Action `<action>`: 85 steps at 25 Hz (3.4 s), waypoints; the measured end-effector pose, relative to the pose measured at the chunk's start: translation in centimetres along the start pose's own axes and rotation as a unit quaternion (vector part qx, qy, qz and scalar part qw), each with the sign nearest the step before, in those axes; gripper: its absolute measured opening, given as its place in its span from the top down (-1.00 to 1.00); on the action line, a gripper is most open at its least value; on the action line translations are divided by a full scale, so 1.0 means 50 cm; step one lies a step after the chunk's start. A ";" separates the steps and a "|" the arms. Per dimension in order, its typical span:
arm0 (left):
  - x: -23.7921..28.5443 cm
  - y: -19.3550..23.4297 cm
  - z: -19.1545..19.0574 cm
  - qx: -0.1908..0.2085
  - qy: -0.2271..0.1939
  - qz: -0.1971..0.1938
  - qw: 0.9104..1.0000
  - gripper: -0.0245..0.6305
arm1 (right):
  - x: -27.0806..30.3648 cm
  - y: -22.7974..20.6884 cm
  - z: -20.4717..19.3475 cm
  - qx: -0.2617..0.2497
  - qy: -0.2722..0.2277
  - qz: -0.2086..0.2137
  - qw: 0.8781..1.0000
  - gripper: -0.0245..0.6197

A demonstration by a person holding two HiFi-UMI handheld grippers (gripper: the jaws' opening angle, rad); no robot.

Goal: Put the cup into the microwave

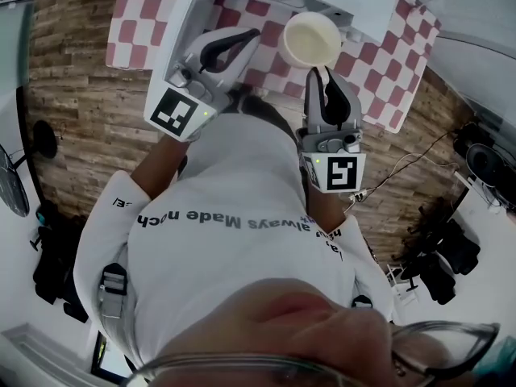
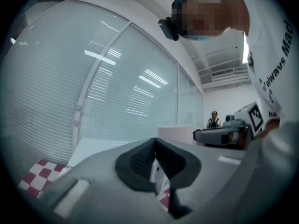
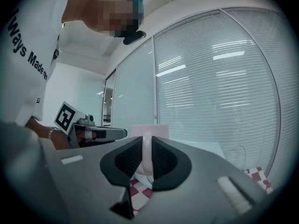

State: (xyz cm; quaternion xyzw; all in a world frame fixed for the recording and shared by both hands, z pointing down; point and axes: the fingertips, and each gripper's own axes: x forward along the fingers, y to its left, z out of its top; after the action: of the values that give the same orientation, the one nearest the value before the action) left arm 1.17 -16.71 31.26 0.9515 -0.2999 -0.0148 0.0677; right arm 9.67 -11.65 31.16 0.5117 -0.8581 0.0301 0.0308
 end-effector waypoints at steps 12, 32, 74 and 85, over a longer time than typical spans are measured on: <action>0.010 0.032 -0.130 0.001 0.009 0.016 1.000 0.92 | 0.032 -0.005 -0.137 0.002 0.010 -0.002 1.000 0.80; 0.071 0.119 -0.329 0.012 0.048 0.040 0.998 0.92 | 0.161 -0.050 -0.350 0.003 0.034 -0.007 0.999 0.80; 0.222 0.336 -0.510 0.026 0.062 0.102 0.992 0.92 | 0.431 -0.184 -0.521 0.017 0.023 -0.061 0.998 0.80; 0.228 0.365 -0.529 0.036 0.062 0.112 0.991 0.92 | 0.461 -0.183 -0.549 -0.003 0.014 -0.056 0.998 0.80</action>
State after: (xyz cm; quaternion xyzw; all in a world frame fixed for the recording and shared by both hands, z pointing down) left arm 1.95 -34.88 60.14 0.9129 -0.3998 0.0626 0.0533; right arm 7.40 -33.94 60.60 0.5581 -0.8278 0.0325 0.0464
